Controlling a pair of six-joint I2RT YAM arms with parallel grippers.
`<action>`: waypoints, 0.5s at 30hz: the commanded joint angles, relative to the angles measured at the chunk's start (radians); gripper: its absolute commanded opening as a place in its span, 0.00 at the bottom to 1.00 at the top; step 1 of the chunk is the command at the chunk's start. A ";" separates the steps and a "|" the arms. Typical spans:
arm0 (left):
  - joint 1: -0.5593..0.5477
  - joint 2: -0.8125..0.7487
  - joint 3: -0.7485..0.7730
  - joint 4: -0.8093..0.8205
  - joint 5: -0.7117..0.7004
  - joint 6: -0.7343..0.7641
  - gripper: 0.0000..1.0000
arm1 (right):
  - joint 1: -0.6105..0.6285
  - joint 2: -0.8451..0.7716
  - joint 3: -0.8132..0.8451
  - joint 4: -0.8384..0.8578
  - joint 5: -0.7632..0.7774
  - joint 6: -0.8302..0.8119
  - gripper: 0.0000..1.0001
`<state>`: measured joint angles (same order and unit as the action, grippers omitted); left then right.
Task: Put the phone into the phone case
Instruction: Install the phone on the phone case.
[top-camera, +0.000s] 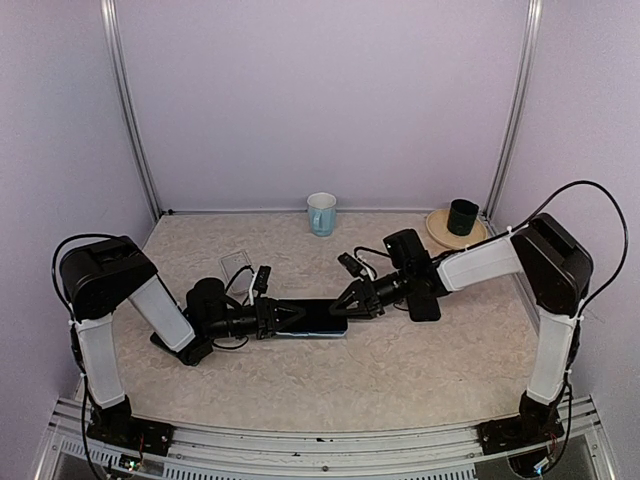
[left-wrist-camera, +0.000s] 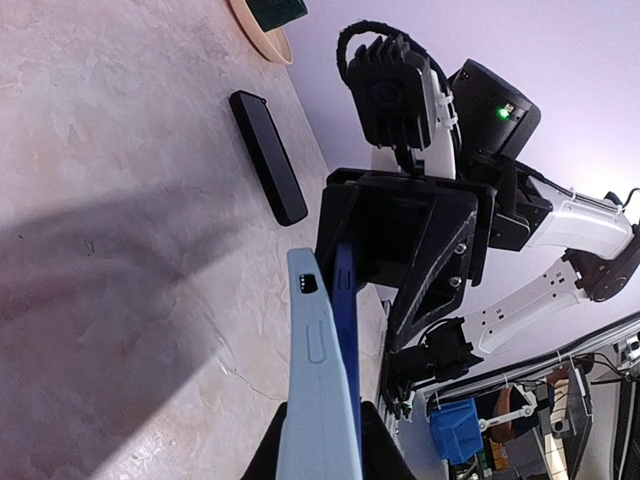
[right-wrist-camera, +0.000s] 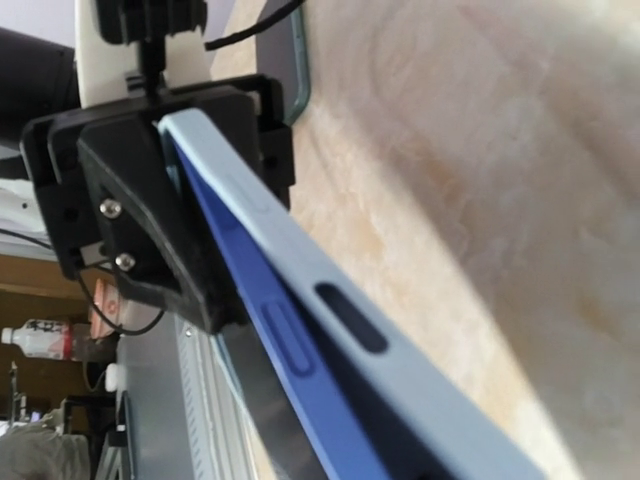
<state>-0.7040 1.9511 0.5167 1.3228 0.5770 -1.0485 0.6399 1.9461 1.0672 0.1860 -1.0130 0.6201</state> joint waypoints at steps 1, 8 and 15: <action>0.001 0.008 0.006 0.057 0.017 -0.003 0.00 | -0.022 -0.067 -0.004 -0.067 0.020 -0.046 0.39; 0.001 0.004 0.013 0.064 0.030 0.001 0.00 | -0.049 -0.144 -0.006 -0.151 0.057 -0.110 0.41; 0.003 -0.021 0.011 0.047 0.039 0.031 0.00 | -0.080 -0.212 -0.042 -0.180 0.053 -0.159 0.45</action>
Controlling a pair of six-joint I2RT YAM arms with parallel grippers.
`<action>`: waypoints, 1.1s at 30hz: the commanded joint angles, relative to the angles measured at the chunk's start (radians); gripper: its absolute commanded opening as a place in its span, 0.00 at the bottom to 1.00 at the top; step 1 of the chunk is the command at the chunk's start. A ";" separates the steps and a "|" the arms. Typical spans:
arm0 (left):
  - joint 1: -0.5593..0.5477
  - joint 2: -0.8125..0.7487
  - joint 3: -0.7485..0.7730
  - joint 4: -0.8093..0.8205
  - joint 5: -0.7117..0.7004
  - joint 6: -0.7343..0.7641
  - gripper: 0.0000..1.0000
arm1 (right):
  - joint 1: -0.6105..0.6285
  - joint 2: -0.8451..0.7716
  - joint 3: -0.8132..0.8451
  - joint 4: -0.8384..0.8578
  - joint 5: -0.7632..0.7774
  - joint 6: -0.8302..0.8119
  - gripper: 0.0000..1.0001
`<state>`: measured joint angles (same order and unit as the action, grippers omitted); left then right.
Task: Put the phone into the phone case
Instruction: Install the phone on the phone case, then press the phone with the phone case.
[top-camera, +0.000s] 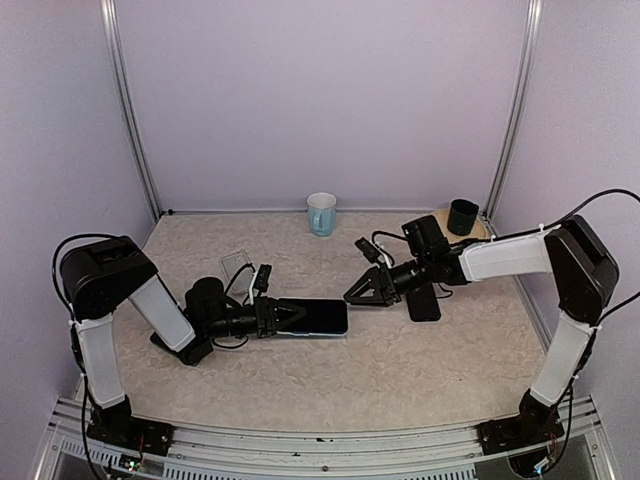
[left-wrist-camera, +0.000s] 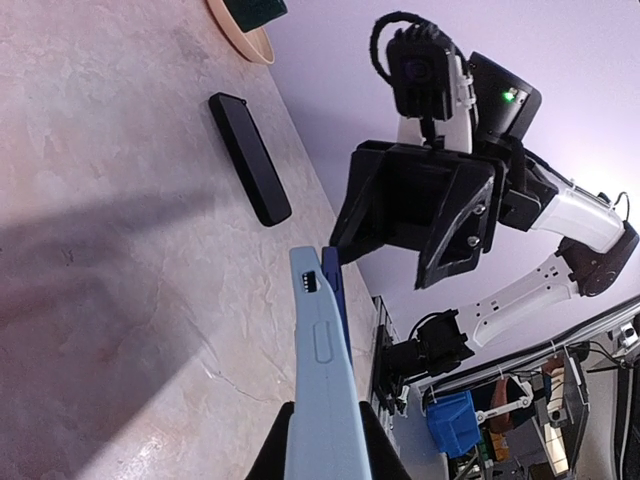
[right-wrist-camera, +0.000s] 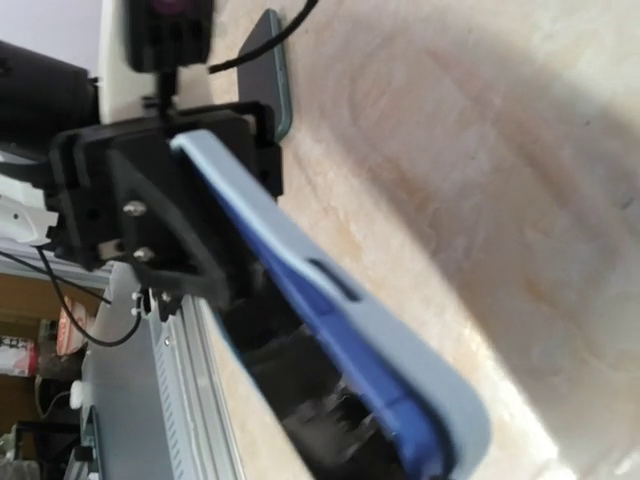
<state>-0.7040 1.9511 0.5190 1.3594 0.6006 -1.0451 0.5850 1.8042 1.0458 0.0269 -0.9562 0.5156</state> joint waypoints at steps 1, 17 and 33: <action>0.003 -0.028 0.008 0.009 0.016 0.033 0.00 | -0.027 -0.080 -0.026 -0.037 -0.004 -0.064 0.47; -0.022 -0.134 -0.001 0.016 0.071 0.118 0.00 | -0.034 -0.167 -0.131 0.010 -0.108 -0.124 0.55; -0.058 -0.111 -0.004 0.275 0.178 0.028 0.00 | -0.024 -0.226 -0.230 0.252 -0.304 -0.067 0.56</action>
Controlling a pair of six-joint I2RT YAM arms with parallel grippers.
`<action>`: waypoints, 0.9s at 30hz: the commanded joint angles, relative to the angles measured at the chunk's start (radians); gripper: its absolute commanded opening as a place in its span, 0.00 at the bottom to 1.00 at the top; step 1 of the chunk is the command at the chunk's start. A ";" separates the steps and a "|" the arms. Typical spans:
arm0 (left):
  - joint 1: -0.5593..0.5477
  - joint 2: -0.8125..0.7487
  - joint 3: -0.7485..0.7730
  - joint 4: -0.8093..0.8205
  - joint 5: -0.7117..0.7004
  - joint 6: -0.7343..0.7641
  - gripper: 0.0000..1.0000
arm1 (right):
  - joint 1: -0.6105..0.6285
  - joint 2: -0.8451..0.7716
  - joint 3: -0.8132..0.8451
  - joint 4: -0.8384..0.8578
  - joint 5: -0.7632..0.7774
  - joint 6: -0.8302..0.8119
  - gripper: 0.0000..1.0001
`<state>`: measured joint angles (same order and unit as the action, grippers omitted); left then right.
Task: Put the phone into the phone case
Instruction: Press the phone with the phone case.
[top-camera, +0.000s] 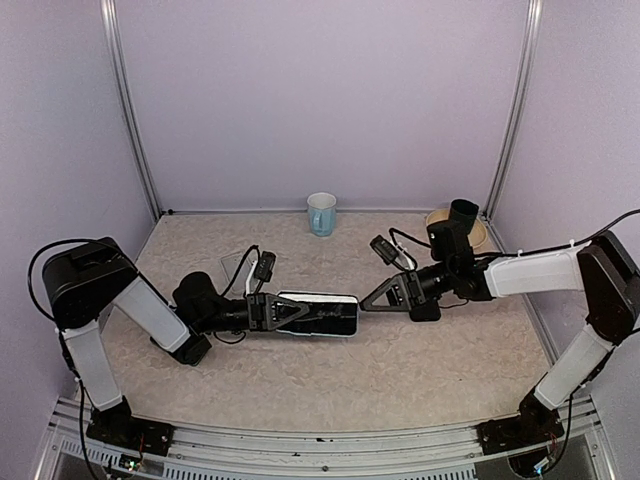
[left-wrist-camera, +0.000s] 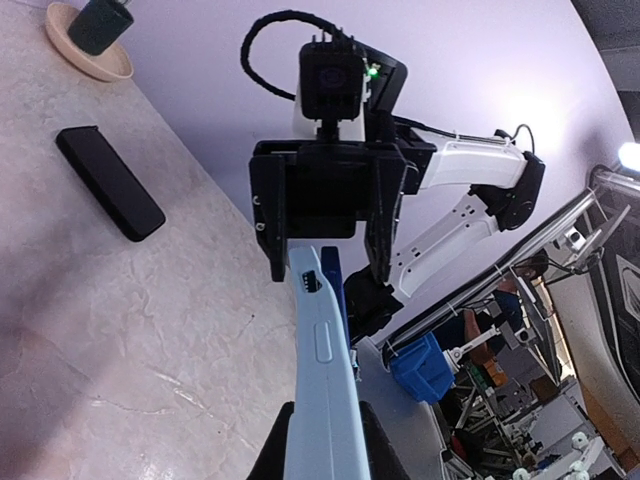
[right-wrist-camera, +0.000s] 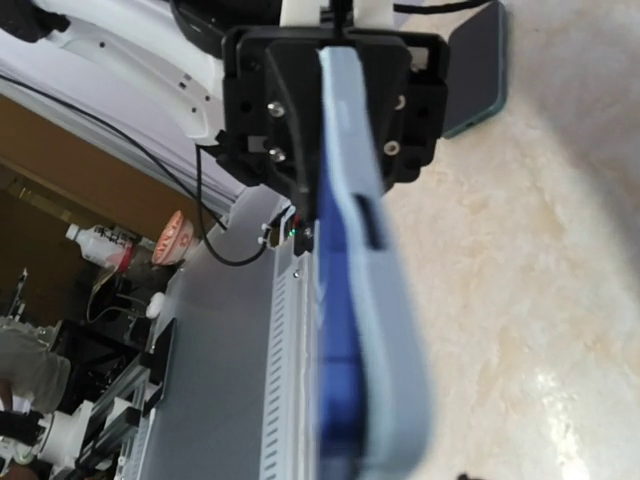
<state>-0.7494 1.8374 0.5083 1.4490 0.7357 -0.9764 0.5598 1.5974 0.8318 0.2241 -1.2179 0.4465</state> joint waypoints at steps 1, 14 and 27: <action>-0.015 0.006 0.008 0.187 0.047 -0.041 0.00 | 0.003 -0.019 -0.017 0.060 -0.044 0.005 0.56; -0.030 0.024 0.021 0.189 0.053 -0.041 0.00 | 0.088 0.016 -0.002 0.178 -0.129 0.060 0.44; -0.033 0.023 0.013 0.174 0.049 -0.022 0.00 | 0.121 0.044 -0.004 0.303 -0.191 0.170 0.30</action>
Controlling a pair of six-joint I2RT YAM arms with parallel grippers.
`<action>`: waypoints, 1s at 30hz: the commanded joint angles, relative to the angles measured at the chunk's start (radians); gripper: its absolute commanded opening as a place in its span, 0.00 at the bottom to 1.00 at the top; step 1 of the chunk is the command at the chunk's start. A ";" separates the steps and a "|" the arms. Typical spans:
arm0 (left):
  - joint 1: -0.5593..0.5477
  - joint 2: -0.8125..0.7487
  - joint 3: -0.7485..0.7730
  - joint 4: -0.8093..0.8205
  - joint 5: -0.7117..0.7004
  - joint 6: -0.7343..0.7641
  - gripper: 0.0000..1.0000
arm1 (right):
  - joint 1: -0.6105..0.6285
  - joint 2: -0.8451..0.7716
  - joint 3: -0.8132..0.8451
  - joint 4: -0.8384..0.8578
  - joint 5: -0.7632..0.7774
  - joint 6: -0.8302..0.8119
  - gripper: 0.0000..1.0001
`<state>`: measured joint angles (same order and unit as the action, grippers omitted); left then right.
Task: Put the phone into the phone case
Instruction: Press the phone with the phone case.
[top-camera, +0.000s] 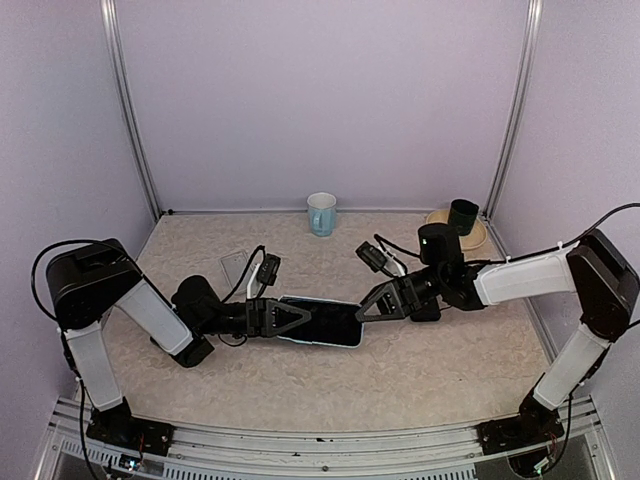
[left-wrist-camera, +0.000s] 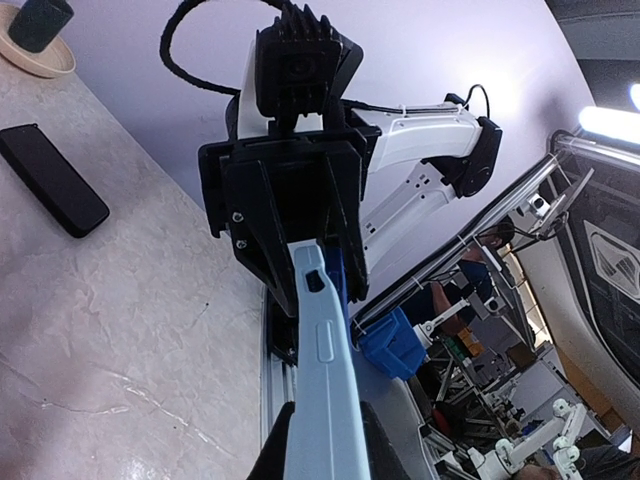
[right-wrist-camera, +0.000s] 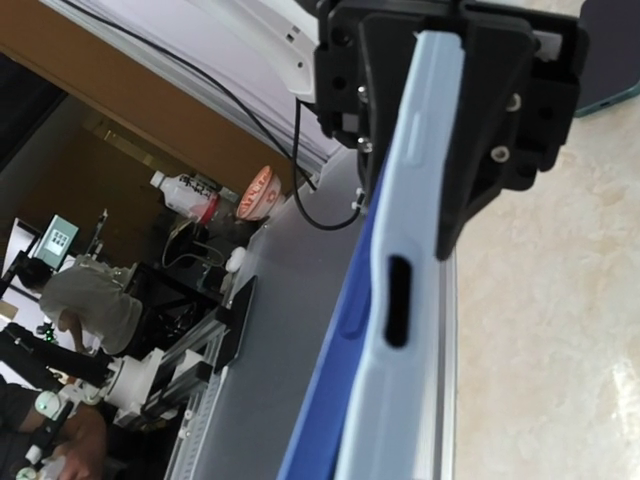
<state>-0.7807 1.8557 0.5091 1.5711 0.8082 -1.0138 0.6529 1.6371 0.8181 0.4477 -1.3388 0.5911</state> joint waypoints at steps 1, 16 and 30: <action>-0.002 0.004 0.012 0.051 -0.025 0.016 0.00 | 0.028 0.006 0.010 0.077 -0.071 0.026 0.28; 0.002 0.003 0.015 -0.006 -0.047 0.043 0.22 | 0.030 0.015 0.095 -0.231 0.021 -0.183 0.03; 0.004 0.003 0.017 -0.027 -0.052 0.048 0.24 | -0.014 -0.060 0.159 -0.485 0.273 -0.279 0.00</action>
<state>-0.7734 1.8557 0.5098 1.5234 0.7662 -0.9813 0.6575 1.6291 0.9432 0.0078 -1.1316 0.3294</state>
